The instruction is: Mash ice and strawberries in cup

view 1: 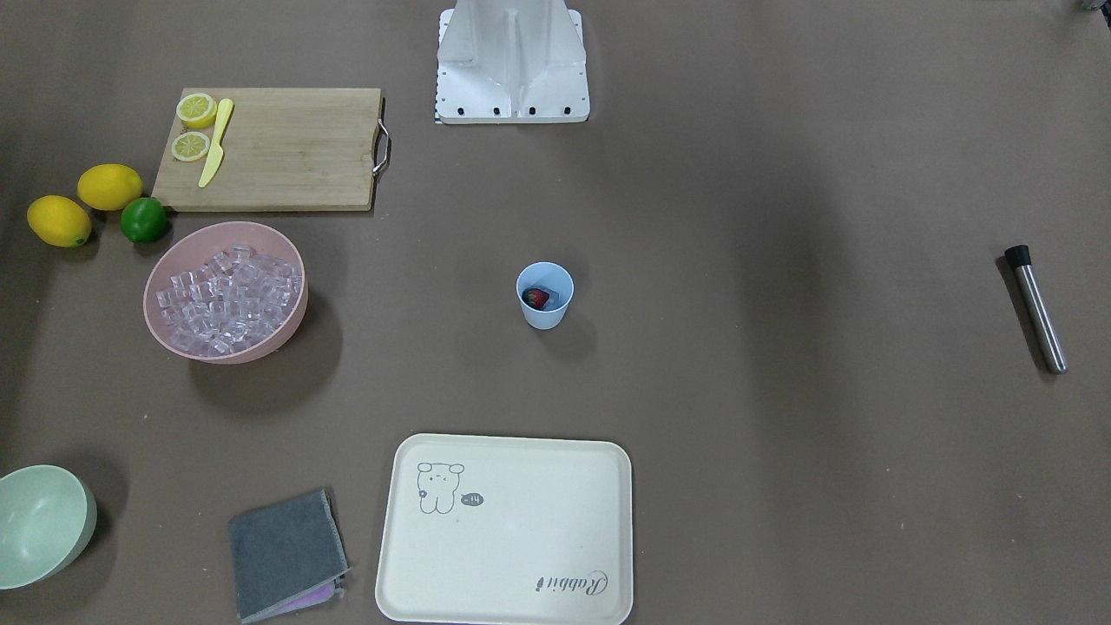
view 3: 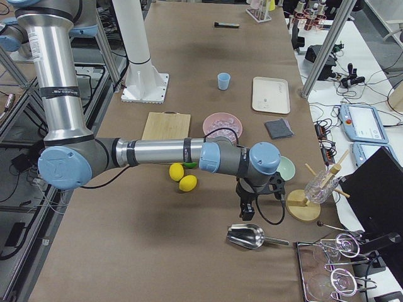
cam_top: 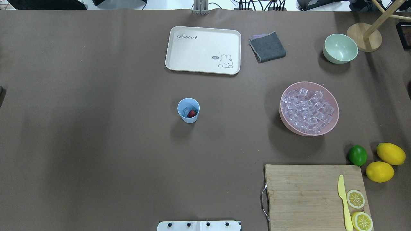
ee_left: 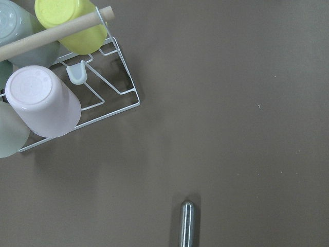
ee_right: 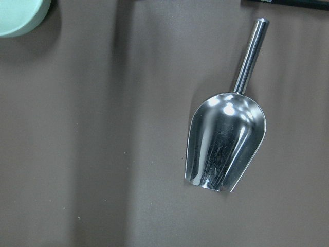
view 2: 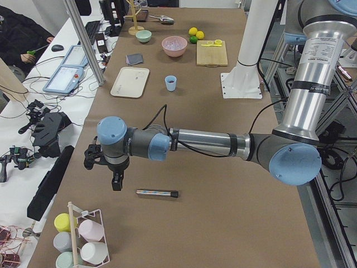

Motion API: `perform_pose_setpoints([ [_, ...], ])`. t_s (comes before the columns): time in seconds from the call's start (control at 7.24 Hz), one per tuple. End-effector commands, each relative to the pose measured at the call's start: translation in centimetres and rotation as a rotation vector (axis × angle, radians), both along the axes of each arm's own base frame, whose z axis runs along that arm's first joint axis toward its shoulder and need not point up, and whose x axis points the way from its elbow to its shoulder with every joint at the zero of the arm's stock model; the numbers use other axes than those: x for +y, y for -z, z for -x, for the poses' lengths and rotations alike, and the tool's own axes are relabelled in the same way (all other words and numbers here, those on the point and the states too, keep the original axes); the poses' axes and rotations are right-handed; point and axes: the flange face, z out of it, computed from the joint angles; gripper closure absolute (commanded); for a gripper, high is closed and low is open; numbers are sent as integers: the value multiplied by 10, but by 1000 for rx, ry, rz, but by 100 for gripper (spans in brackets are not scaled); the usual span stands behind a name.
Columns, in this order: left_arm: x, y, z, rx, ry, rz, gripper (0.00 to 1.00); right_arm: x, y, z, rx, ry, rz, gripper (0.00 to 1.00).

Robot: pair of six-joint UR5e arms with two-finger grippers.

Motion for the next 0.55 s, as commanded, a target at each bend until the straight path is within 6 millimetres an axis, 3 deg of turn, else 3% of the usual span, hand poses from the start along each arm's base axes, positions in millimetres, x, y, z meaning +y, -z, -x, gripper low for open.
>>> perform_pose_setpoints([
  [0.0, 0, 0, 0, 0, 0, -12, 1, -3, 4, 0, -2, -3, -4, 1],
  [0.28, 0, -1, -1, -2, -2, -14, 1, -4, 5, 0, -2, -3, -4, 1],
  [0.41, 11, -9, -2, -4, -11, -69, 1, -5, 10, 0, 0, -5, -11, 1],
])
